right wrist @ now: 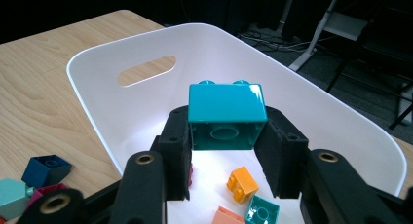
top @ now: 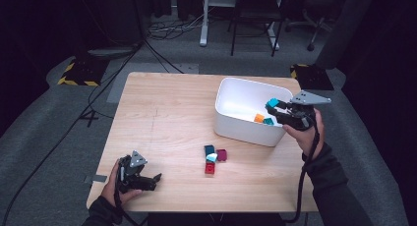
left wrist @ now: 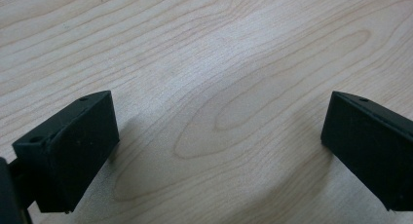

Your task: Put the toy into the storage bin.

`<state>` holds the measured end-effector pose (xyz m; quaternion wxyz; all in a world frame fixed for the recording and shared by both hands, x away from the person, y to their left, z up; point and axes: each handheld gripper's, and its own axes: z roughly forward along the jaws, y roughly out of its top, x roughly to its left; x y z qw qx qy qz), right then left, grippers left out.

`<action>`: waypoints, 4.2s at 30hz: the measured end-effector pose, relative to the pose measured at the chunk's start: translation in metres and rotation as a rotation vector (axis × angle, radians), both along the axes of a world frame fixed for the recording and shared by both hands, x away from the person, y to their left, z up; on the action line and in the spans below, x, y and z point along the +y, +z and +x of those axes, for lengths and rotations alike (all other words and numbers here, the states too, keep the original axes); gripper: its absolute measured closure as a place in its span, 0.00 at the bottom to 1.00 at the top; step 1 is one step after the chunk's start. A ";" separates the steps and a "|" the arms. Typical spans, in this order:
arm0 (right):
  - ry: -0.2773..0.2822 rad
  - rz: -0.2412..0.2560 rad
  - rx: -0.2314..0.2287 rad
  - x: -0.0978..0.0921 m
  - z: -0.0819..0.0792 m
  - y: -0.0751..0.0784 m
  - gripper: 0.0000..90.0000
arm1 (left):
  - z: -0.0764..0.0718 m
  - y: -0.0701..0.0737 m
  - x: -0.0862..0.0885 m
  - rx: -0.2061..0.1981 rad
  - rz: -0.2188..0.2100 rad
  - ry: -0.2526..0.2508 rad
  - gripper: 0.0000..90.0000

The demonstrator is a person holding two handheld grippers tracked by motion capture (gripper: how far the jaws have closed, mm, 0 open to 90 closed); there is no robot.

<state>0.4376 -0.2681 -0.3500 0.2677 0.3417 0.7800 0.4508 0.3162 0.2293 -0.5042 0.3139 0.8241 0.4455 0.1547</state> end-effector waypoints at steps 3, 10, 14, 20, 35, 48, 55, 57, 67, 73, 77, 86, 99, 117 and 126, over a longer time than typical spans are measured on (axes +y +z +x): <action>-0.001 -0.006 0.010 0.001 0.002 -0.001 0.66 | 0.000 0.000 0.000 -0.002 0.002 0.002 0.01; -0.003 -0.009 0.017 0.003 0.003 -0.004 0.65 | 0.000 0.000 0.000 -0.002 0.002 0.002 0.01; -0.007 -0.008 0.018 0.004 0.003 -0.006 0.63 | 0.000 0.000 0.000 -0.002 0.002 0.002 0.01; -0.009 0.010 0.013 0.001 -0.001 -0.004 0.61 | 0.000 0.000 0.000 -0.002 0.002 0.002 0.01; 0.092 0.031 -0.050 0.009 -0.039 0.013 0.57 | 0.000 0.000 0.000 -0.002 0.002 0.002 0.01; 0.202 0.019 -0.040 0.032 -0.061 0.000 0.53 | 0.000 0.000 0.000 -0.002 0.002 0.002 0.01; 0.246 0.012 -0.017 0.042 -0.064 -0.016 0.52 | 0.000 0.000 0.000 -0.002 0.002 0.002 0.01; 0.257 0.005 -0.011 0.045 -0.064 -0.020 0.52 | 0.000 0.000 0.000 -0.002 0.002 0.002 0.01; 0.321 -0.024 0.045 0.065 -0.064 -0.054 0.51 | 0.000 0.000 0.000 -0.002 0.002 0.002 0.01; 0.338 -0.018 0.102 0.076 -0.058 -0.082 0.50 | 0.000 0.000 0.000 -0.002 0.002 0.002 0.01; 0.342 -0.036 0.145 0.085 -0.054 -0.097 0.49 | 0.000 0.000 0.000 -0.002 0.002 0.002 0.01; 0.346 -0.073 0.202 0.108 -0.048 -0.125 0.46 | 0.000 0.000 0.000 -0.003 0.002 0.003 0.01; 0.323 -0.099 0.261 0.124 -0.036 -0.148 0.42 | 0.000 0.000 0.000 -0.002 0.002 0.002 0.01; 0.316 -0.093 0.247 0.122 -0.041 -0.147 0.45 | 0.000 0.000 0.000 -0.002 0.002 0.002 0.01; 0.334 -0.104 0.189 0.105 -0.058 -0.129 0.45 | 0.000 0.000 0.000 -0.002 0.002 0.002 0.01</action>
